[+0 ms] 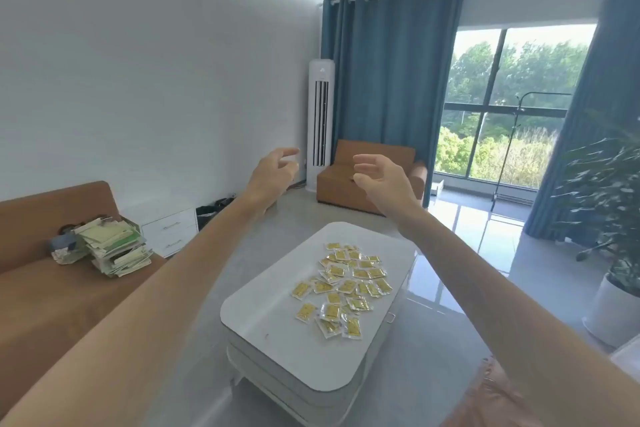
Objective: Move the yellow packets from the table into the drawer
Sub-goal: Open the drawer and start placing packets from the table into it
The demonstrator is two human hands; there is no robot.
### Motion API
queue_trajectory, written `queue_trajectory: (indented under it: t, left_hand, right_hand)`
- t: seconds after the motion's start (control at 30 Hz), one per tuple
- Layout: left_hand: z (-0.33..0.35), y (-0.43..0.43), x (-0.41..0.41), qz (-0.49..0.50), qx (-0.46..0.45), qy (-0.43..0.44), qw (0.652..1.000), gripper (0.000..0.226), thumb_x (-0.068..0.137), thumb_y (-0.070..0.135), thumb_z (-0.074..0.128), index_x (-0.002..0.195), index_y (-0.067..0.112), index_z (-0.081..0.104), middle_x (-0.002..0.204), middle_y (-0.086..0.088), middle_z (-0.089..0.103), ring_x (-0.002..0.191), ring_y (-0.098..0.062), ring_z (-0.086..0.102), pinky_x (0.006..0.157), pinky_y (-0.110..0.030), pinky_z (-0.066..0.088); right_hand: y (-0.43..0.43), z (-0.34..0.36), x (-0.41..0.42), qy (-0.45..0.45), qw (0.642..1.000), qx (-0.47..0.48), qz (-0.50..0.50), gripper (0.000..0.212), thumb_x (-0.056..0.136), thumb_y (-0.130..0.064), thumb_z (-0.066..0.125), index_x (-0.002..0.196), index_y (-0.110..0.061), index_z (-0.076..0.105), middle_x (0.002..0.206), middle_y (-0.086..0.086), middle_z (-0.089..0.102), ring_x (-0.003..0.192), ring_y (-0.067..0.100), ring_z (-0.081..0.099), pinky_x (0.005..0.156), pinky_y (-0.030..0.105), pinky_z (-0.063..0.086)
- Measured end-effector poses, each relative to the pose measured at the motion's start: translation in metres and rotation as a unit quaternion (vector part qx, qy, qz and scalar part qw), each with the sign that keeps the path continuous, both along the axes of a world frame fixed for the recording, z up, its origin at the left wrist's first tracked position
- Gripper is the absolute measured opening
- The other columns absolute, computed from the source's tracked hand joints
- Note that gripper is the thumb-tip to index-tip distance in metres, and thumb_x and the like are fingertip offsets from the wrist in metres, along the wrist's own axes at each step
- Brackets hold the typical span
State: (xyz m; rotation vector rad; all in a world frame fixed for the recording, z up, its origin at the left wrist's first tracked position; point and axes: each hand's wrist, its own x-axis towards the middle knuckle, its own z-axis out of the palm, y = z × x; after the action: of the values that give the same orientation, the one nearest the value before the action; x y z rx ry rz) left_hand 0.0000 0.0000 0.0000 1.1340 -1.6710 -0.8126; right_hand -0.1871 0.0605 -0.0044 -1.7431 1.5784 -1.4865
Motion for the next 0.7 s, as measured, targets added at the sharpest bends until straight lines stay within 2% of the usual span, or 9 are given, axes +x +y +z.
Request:
queue_trajectory:
  t: [0.07,0.13,0.27,0.43,0.7]
  left_hand:
    - [-0.003,-0.022,0.018,0.006,-0.001,-0.001,1.0,0.036,0.098,0.019,0.041,0.132,0.025,0.049,0.13,-0.004,0.055,0.114,-0.021,0.055,0.101,-0.039,0.045]
    - [-0.011,-0.049,0.038,0.007,0.01,-0.004,1.0,0.035,0.098,0.018,0.041,0.132,0.024,0.049,0.128,-0.004,0.056,0.112,-0.021,0.056,0.098,-0.036,0.046]
    - [-0.027,-0.104,0.074,0.003,0.026,-0.005,1.0,0.035,0.098,0.017,0.043,0.133,0.021,0.049,0.121,-0.002,0.057,0.102,-0.019,0.058,0.076,-0.023,0.048]
    - [-0.054,-0.163,0.114,0.009,0.057,0.005,0.998,0.035,0.098,0.013,0.042,0.132,0.016,0.049,0.113,-0.003,0.056,0.094,-0.017,0.054,0.068,-0.019,0.043]
    - [-0.118,-0.265,0.151,0.01,0.104,-0.012,0.994,0.034,0.099,0.014,0.041,0.131,0.017,0.049,0.111,-0.001,0.057,0.095,-0.017,0.055,0.068,-0.02,0.043]
  right_hand:
    - [-0.026,-0.005,0.018,-0.007,1.0,0.007,-0.002,0.034,0.094,-0.016,0.053,0.127,-0.024,0.053,0.114,-0.011,0.058,0.107,0.01,0.054,0.094,0.032,0.049]
    - [-0.053,-0.015,0.036,-0.011,1.0,0.018,0.001,0.033,0.094,-0.017,0.052,0.126,-0.025,0.053,0.115,-0.011,0.058,0.106,0.009,0.054,0.092,0.03,0.048]
    - [-0.109,-0.034,0.068,-0.02,0.999,0.035,-0.003,0.032,0.093,-0.019,0.054,0.125,-0.025,0.055,0.112,-0.012,0.058,0.105,0.01,0.055,0.095,0.032,0.048]
    - [-0.171,-0.066,0.1,-0.03,0.998,0.062,-0.006,0.032,0.092,-0.017,0.054,0.123,-0.025,0.055,0.117,-0.009,0.059,0.106,0.013,0.057,0.094,0.034,0.049]
    - [-0.273,-0.135,0.133,-0.046,0.99,0.131,-0.014,0.031,0.091,-0.018,0.055,0.121,-0.028,0.057,0.12,-0.01,0.06,0.095,0.017,0.06,0.091,0.037,0.051]
